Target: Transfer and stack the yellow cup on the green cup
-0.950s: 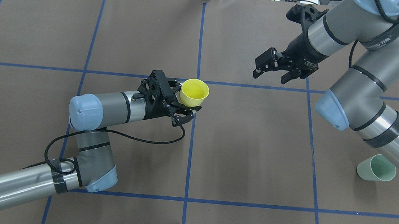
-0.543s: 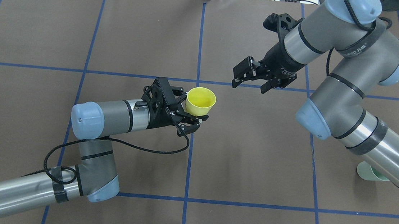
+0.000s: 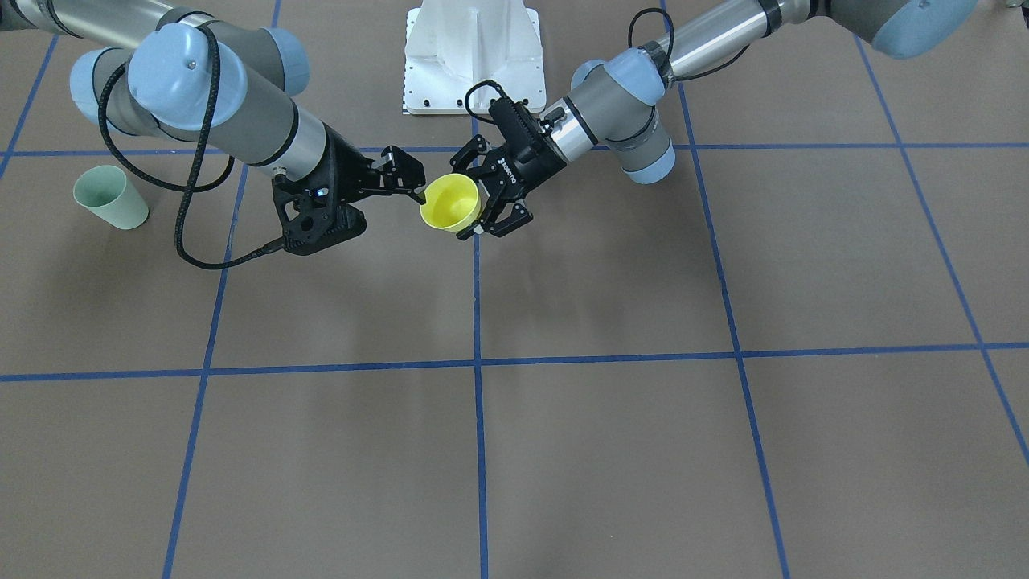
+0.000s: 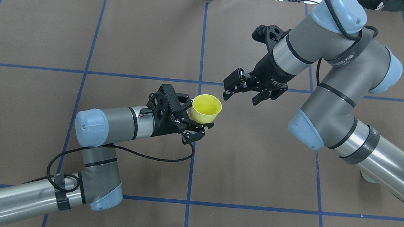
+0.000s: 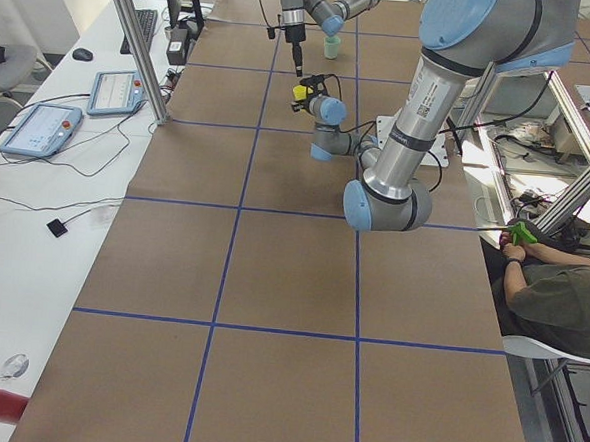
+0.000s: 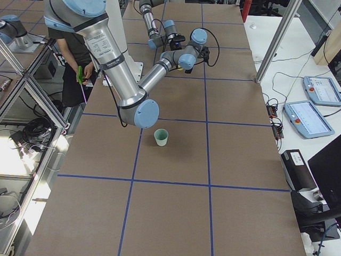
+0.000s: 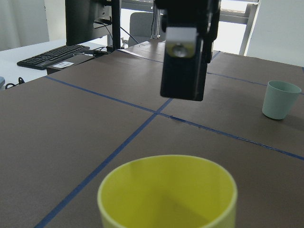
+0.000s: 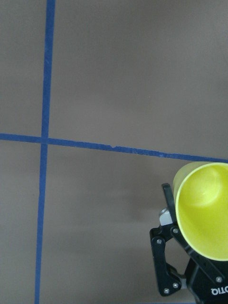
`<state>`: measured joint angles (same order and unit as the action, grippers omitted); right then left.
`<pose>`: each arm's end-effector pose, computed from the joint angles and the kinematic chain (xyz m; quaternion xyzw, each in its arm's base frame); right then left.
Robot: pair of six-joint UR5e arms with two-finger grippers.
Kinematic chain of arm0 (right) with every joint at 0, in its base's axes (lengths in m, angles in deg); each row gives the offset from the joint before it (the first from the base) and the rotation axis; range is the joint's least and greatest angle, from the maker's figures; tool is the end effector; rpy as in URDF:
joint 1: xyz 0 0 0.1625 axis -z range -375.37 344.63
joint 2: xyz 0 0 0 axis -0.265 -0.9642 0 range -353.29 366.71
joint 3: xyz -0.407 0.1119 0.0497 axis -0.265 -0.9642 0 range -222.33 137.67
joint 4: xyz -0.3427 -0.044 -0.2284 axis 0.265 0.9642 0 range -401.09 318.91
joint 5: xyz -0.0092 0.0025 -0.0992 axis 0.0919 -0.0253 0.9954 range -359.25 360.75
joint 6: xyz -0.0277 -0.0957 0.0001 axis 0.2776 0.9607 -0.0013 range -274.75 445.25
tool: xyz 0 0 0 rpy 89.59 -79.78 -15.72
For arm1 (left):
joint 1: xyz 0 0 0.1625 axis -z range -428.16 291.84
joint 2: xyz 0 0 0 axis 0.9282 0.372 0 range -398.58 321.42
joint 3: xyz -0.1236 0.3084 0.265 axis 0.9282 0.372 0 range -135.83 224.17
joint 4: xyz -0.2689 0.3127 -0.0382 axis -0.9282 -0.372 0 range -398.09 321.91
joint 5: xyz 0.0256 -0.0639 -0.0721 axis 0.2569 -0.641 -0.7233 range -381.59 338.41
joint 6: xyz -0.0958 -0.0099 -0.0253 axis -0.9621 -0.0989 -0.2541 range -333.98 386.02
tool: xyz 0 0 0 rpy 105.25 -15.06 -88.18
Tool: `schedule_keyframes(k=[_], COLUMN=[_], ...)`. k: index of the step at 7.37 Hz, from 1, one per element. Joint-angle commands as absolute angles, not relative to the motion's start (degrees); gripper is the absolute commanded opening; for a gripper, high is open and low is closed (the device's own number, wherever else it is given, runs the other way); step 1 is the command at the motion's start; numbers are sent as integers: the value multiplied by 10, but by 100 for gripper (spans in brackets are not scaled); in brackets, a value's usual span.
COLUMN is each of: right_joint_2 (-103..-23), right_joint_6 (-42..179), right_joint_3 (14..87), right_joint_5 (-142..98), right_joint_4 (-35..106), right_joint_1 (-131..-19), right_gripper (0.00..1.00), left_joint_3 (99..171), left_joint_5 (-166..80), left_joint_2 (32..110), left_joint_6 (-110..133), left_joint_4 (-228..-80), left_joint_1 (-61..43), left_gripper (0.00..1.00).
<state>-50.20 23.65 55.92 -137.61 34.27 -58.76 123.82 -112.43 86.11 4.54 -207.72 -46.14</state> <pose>-0.4226 -0.4804 0.2140 -0.0420 -0.5589 -0.0856 0.8238 0.5733 -0.3740 0.2295 0.5565 0.5577 0.2485 0.5635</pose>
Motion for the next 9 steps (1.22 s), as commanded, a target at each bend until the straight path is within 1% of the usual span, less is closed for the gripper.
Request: schedule_keyframes(k=[1, 4, 5, 6, 8, 9], right_joint_2=[-501, -502, -502, -502, -502, -502], right_joint_6=[216, 202, 187, 187, 187, 187], right_joint_3=[553, 551, 551, 550, 548, 548], right_joint_5=[-1386, -1399, -1411, -1411, -1411, -1412], right_joint_4=[342, 343, 343, 342, 342, 342], right_joint_1=[-580, -568, -567, -566, -563, -563], right_gripper=[81, 81, 79, 74, 67, 67], left_joint_3=[1242, 1243, 1243, 1244, 1246, 1246], left_joint_5=[-1123, -1122, -1122, -1120, -1110, -1110], left_joint_2=[863, 865, 864, 865, 866, 866], left_joint_6=[49, 49, 49, 49, 48, 47], left_joint_4=[-2077, -2075, -2075, -2075, -2075, -2075], left_joint_1=[-468, -472, -472, -472, -473, -473], left_gripper=[38, 38, 38, 38, 38, 38])
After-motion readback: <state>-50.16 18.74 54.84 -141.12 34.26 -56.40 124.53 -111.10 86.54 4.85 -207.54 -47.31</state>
